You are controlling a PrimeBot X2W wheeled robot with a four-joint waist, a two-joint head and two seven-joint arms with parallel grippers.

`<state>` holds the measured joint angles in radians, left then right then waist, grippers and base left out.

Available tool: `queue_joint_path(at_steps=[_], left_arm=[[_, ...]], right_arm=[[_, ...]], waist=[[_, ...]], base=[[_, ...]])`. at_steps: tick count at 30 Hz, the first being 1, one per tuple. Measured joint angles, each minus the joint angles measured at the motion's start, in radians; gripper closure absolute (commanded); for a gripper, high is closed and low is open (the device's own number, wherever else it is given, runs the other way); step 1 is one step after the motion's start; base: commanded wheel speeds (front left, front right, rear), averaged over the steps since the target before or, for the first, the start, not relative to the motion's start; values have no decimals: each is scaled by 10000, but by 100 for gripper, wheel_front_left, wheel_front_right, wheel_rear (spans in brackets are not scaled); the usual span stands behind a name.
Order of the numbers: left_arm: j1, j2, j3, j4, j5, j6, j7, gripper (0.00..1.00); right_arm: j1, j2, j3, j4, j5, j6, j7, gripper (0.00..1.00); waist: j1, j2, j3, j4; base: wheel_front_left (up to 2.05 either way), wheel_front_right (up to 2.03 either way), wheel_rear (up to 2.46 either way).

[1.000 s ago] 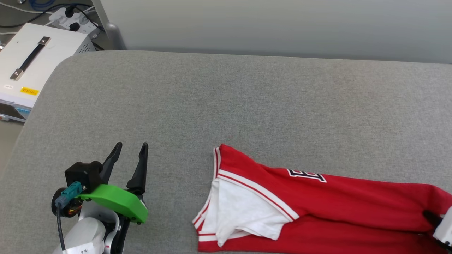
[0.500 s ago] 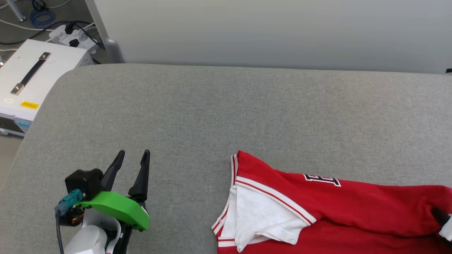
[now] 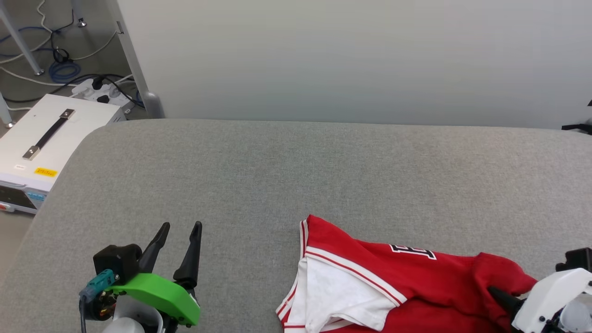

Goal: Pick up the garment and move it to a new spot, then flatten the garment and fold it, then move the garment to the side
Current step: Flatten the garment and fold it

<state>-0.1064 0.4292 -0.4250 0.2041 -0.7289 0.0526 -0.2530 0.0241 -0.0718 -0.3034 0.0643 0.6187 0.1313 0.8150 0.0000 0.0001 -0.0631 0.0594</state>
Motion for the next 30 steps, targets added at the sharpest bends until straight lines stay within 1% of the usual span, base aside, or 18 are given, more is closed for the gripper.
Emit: queue_joint_path(at_steps=[6, 8, 11, 13, 18, 20, 24, 29, 30], left_arm=[[23, -4, -69, -42, -2, 4, 36, 0], [30, -13, -94, -46, -2, 15, 73, 0], [33, -44, -111, -33, -8, 17, 73, 0], [33, -61, -125, -17, -27, 15, 73, 0], [23, -136, -196, 113, -27, -2, 73, 0], [18, -174, -213, 136, -27, -12, 71, 0], [-2, -234, -253, 209, -25, -46, 71, 0], [-95, -276, -263, 228, -25, -92, 61, 0], [-126, -295, -259, 247, -23, -134, 59, 0]], right_arm=[[51, 165, 842, -382, 637, 0, 174, 100], [50, 174, 1223, -318, 1235, 0, 105, 100], [30, 182, 1948, -119, 2094, 0, -286, 100], [-68, 201, 2487, 88, 2548, 0, -759, 100], [-504, 205, 3852, 646, 3244, -10, -1668, 100], [-787, 221, 4368, 984, 3423, -10, -2057, 100], [-1438, 226, 5041, 1847, 3559, -10, -2821, 100], [-2208, 232, 5344, 3254, 3522, -10, -3591, 100], [-2508, 234, 5463, 3827, 3432, -12, -3847, 100]], waist=[[0, 0, -43, 235], [0, 0, -29, 329], [0, 0, 10, 483], [0, 0, 50, 595], [0, 0, 157, 881], [0, 0, 219, 1006], [0, 0, 328, 1248], [0, 0, 492, 1528], [0, 0, 581, 1632]], base=[[0, 0, 0], [0, 0, 0], [0, 0, 0], [0, 0, 0], [0, 0, 0], [0, 0, 0], [0, 0, 0], [0, 0, 0], [0, 0, 0]])
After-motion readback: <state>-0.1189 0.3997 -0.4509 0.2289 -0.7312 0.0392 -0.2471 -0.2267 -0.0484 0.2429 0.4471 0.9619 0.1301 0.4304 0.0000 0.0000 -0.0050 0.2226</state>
